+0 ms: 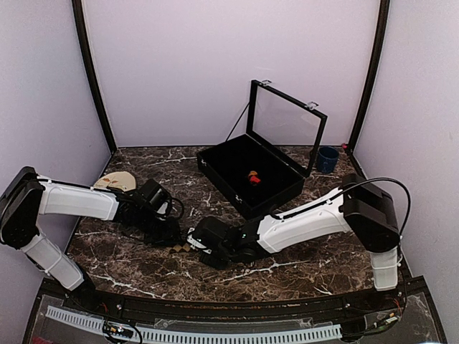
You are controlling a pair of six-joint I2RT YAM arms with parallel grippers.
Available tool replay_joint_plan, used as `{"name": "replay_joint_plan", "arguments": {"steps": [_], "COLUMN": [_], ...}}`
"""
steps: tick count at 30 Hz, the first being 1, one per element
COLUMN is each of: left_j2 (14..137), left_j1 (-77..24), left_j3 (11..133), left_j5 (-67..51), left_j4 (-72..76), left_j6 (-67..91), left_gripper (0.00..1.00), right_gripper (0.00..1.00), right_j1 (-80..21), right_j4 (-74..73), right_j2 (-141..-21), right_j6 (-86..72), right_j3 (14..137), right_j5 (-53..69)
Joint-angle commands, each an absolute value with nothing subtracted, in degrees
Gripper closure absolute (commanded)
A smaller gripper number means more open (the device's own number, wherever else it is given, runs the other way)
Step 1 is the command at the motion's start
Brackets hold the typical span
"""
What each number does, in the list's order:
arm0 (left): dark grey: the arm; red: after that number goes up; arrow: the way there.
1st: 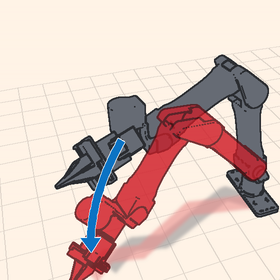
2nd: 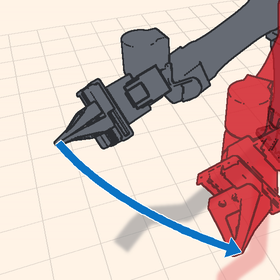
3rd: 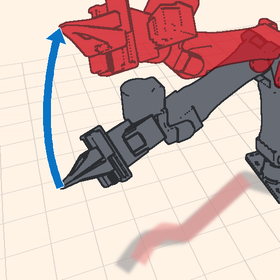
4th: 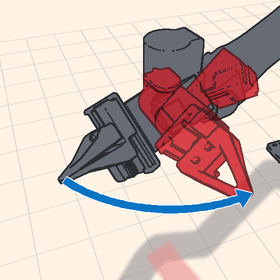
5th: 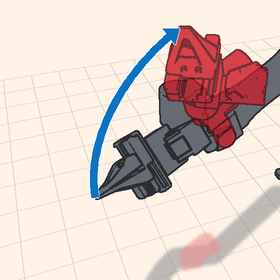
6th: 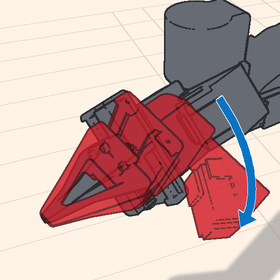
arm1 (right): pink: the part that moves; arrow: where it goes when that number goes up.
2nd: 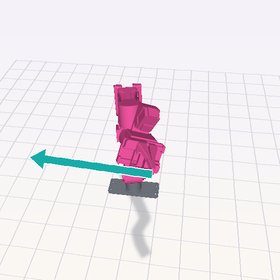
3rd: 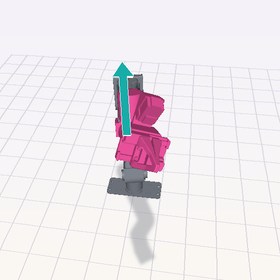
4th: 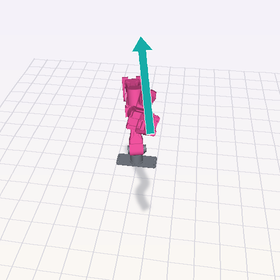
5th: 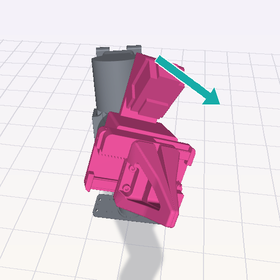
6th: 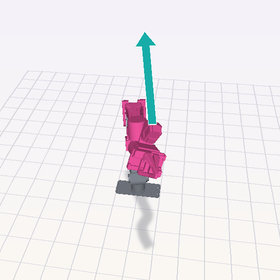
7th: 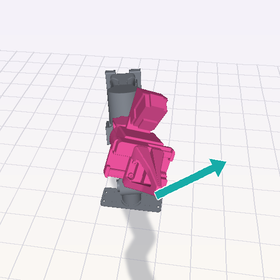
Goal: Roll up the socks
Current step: Smooth out the sock at the center of the board.
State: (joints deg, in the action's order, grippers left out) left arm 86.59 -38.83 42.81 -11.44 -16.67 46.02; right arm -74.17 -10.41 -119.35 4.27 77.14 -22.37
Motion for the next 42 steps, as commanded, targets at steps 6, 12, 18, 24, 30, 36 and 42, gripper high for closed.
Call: {"name": "replay_joint_plan", "arguments": {"steps": [6, 12, 18, 24, 30, 36, 42], "left_j2": [86.62, 86.61, 86.2, 85.85, 85.32, 83.85, 79.84], "left_j1": [-38.72, -38.47, -37.88, -37.38, -36.84, -36.41, -35.92], "left_j3": [43.37, 43.33, 42.68, 42.5, 42.36, 42.33, 43.2], "left_j5": [-12.05, -11.89, -12.12, -12.52, -12.68, -11.97, -9.12], "left_j4": [-20.73, -20.92, -20.66, -20.35, -20.13, -20.19, -21.01], "left_j6": [44.45, 44.3, 44.34, 44.13, 43.95, 44.16, 44.89], "left_gripper": [0.51, 0.51, 0.51, 0.51, 0.51, 0.5, 0.41], "right_gripper": [0.35, 0.36, 0.45, 0.7, 0.97, 1.0, 1.0], "right_j1": [-73.88, -73.51, -73.12, -72.55, -72.36, -72.04, -71.74], "right_j4": [-9.74, -10.22, -10.67, -12.51, -14.58, -15.47, -16.3], "right_j2": [-122.46, -124.31, -125.44, -127.09, -128.14, -127.58, -125.0], "right_j6": [10.74, 13.17, 14.02, 14.0, 14.15, 13.19, 10.69], "right_j3": [80.04, 81.2, 80.88, 82.0, 84.13, 85.28, 86.33], "right_j5": [-25.85, -26.07, -25.58, -24.37, -23.03, -21.44, -17.06]}}
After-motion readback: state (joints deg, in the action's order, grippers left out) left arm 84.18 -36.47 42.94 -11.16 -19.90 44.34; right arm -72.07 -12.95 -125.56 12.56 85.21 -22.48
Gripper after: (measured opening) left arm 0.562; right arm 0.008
